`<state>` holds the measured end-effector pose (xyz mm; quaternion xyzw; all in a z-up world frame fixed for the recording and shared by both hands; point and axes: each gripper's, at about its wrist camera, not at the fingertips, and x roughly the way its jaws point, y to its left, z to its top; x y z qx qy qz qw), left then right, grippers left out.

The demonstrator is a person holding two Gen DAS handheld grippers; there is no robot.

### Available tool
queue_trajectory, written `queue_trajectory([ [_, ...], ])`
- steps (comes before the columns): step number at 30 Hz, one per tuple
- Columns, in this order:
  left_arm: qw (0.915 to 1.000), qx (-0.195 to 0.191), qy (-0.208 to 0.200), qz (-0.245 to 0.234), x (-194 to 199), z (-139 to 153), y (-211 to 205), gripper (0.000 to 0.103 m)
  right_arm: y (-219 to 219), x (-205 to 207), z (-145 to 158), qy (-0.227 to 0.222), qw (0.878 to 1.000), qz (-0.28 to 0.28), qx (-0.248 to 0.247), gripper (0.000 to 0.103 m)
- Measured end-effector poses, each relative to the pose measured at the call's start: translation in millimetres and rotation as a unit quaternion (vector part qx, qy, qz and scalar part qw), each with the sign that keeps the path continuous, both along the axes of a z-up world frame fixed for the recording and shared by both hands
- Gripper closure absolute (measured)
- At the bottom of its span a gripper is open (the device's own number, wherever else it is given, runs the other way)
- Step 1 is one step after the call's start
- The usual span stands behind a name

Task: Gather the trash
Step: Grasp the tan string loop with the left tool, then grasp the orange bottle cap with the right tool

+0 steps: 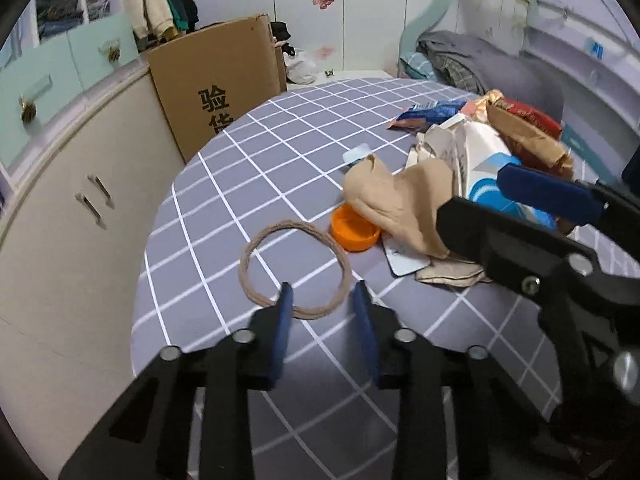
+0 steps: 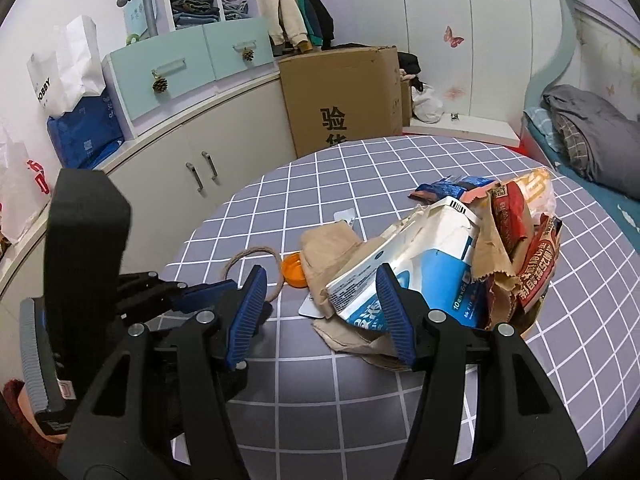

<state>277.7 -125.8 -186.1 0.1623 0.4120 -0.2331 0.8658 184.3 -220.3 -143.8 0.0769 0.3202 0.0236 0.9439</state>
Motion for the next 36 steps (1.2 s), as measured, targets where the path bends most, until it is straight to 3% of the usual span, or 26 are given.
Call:
queue_trajectory([
  [2,0.9997,0.017,-0.013,-0.007,-1,-1,-3,0.1,0,2,-1,0.003,1.0,0.0,0.001,0.046],
  [4,0.9999,0.01,-0.013,0.003,-1,0,2,0.1,1,4,-2,0.005,1.0,0.001,0.001,0.046],
  [8,0.9974,-0.057,0.007,0.044,2,2,31,0.101,4,5,-4,0.006,1.0,0.006,-0.001,0.046],
  [11,0.9904,-0.119,0.014,0.068,1,10,55,0.101,14,7,-4,0.005,1.0,0.019,-0.002,0.046],
  [15,0.9824,-0.157,0.002,0.1,-1,24,78,0.101,28,15,-5,0.005,0.998,0.057,0.007,0.047],
  [17,0.9792,-0.171,-0.005,0.109,-2,29,86,0.101,36,24,-6,0.013,0.997,0.08,0.009,0.054],
  [20,0.9768,-0.181,-0.006,0.114,-2,31,90,0.101,47,36,-11,0.026,0.995,0.101,-0.001,0.07],
  [25,0.9755,-0.189,0.002,0.113,-3,25,91,0.101,50,59,-27,0.073,0.993,0.09,-0.023,0.074],
  [34,0.9741,-0.199,0.005,0.107,-2,24,93,0.101,46,70,-31,0.086,0.992,0.077,-0.053,0.074],
  [36,0.9736,-0.2,0.008,0.109,-1,24,94,0.101,45,76,-35,0.098,0.99,0.08,-0.057,0.08],
])
